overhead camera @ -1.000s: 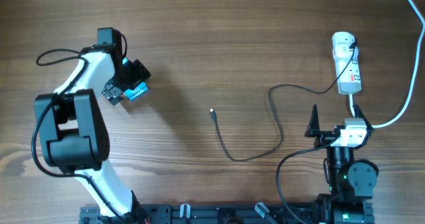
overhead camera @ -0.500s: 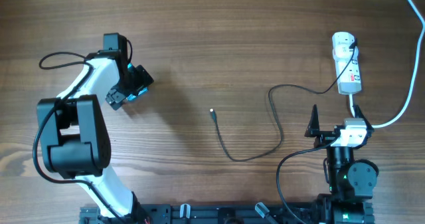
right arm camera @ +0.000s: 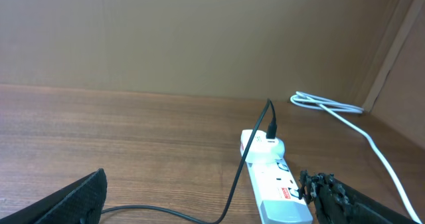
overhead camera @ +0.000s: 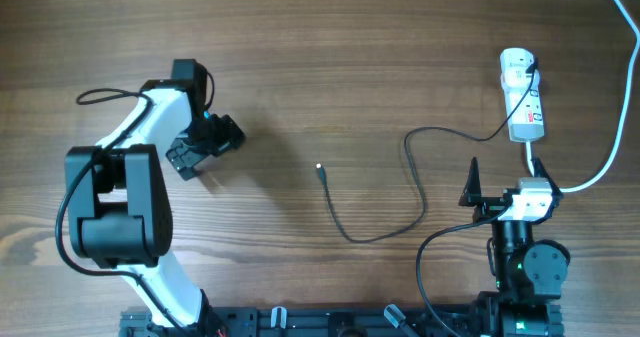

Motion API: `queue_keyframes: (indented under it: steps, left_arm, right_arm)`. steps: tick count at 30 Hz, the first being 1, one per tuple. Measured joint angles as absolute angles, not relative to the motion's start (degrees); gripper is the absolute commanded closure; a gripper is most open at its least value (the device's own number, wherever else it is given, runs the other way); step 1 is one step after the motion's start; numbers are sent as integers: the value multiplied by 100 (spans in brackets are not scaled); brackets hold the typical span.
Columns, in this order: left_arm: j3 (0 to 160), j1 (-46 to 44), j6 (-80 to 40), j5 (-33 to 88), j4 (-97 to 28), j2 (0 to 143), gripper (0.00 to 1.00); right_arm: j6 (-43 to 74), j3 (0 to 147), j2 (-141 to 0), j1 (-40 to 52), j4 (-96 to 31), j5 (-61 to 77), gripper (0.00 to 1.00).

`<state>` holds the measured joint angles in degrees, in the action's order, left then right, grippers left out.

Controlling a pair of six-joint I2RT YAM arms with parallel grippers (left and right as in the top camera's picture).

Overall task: Plug charger to phone and switch on socket
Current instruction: 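Carry the upright phone toward the table center with the left gripper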

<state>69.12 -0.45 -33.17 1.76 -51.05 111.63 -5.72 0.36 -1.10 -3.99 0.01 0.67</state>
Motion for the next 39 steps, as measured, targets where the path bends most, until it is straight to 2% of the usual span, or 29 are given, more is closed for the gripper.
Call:
queue_keyframes:
  steps: [9, 32, 34, 39]
  left_arm:
    - [6783, -178, -3288, 80, -4840, 11069, 0]
    - [6755, 191, -3242, -1111, -3072, 11174, 0]
    - [6744, 191, -3232, -1157, -2989, 11181, 7]
    - [6744, 200, -3218, -1177, -2969, 11192, 14]
  right_arm:
    - [-572, 36, -110, -399, 1, 67, 0]
    - [-572, 36, -110, -399, 1, 67, 0]
    - [-572, 36, -110, -399, 1, 67, 0]
    - [-572, 36, -110, -399, 1, 67, 0]
